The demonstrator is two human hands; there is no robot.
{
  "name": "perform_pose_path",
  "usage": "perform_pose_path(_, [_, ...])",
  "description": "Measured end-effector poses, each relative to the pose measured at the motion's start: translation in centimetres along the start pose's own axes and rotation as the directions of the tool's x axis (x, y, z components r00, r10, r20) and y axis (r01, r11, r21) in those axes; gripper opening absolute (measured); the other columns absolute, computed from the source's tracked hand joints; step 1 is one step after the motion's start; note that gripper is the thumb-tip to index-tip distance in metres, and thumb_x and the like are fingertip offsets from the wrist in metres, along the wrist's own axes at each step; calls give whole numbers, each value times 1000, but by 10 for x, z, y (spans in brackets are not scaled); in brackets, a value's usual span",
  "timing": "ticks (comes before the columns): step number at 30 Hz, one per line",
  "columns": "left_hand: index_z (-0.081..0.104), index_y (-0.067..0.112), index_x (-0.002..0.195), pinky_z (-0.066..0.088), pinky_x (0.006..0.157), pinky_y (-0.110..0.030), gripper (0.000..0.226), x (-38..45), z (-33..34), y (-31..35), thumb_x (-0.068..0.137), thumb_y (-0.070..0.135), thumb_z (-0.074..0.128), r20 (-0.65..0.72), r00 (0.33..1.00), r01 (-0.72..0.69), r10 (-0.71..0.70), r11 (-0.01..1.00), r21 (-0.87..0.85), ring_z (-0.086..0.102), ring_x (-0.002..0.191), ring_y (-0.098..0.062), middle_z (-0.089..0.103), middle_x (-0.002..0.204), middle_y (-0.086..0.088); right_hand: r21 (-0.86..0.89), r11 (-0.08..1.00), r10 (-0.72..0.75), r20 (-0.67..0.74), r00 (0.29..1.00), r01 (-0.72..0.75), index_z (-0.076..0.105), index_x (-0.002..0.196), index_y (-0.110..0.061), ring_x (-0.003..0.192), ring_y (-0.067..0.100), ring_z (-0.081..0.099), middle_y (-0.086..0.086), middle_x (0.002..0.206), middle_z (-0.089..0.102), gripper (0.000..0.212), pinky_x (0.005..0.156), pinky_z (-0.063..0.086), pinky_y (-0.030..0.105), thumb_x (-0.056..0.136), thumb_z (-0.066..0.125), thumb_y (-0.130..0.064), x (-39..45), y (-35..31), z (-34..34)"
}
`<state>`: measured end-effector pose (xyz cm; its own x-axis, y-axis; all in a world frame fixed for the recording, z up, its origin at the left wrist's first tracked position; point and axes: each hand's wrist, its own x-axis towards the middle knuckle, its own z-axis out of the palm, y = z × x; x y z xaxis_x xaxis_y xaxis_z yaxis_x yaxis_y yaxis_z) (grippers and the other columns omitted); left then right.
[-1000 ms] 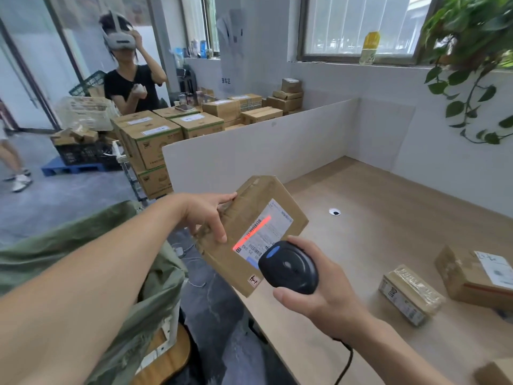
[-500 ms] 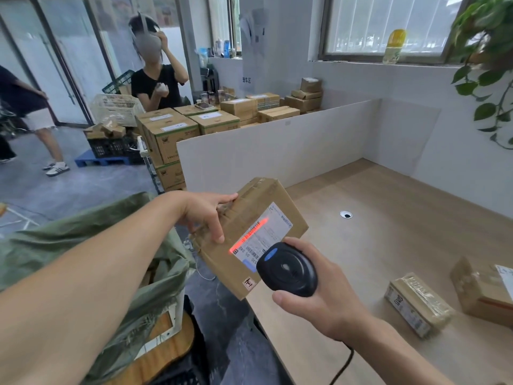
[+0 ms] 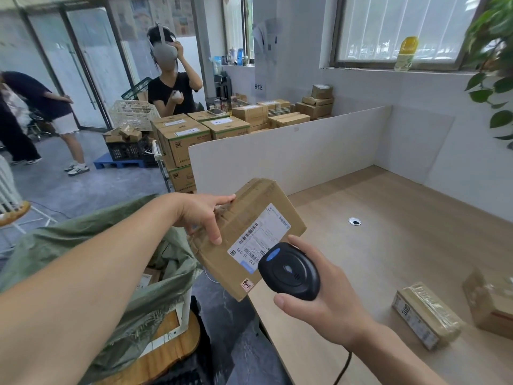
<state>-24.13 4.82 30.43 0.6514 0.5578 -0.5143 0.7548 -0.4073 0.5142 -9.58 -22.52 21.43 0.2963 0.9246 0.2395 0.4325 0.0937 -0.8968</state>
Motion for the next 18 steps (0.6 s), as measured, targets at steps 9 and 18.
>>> perform_pose_path(9, [9, 44, 159, 55, 81, -46, 122, -21, -8, -42, 74, -1, 83, -76, 997, -16, 10, 997, -77, 43, 122, -26, 32, 149, -5, 37, 998, -41, -13, 999, 42, 50, 135, -39, 115, -2, 65, -31, 121, 67, 81, 90, 47, 8, 62, 86, -30, 16, -11, 29])
perform_pose_path(18, [17, 49, 156, 56, 83, -50, 129, -24, -47, -150, 60, 1, 88, -140, 990, -38, -15, 929, -368, 53, 122, -30, 43, 141, -3, 70, 997, -8, 3, 1000, 8, 50, 130, -47, 114, 0, 66, -29, 120, 68, 80, 88, 49, 10, 60, 84, -30, 67, -23, 102])
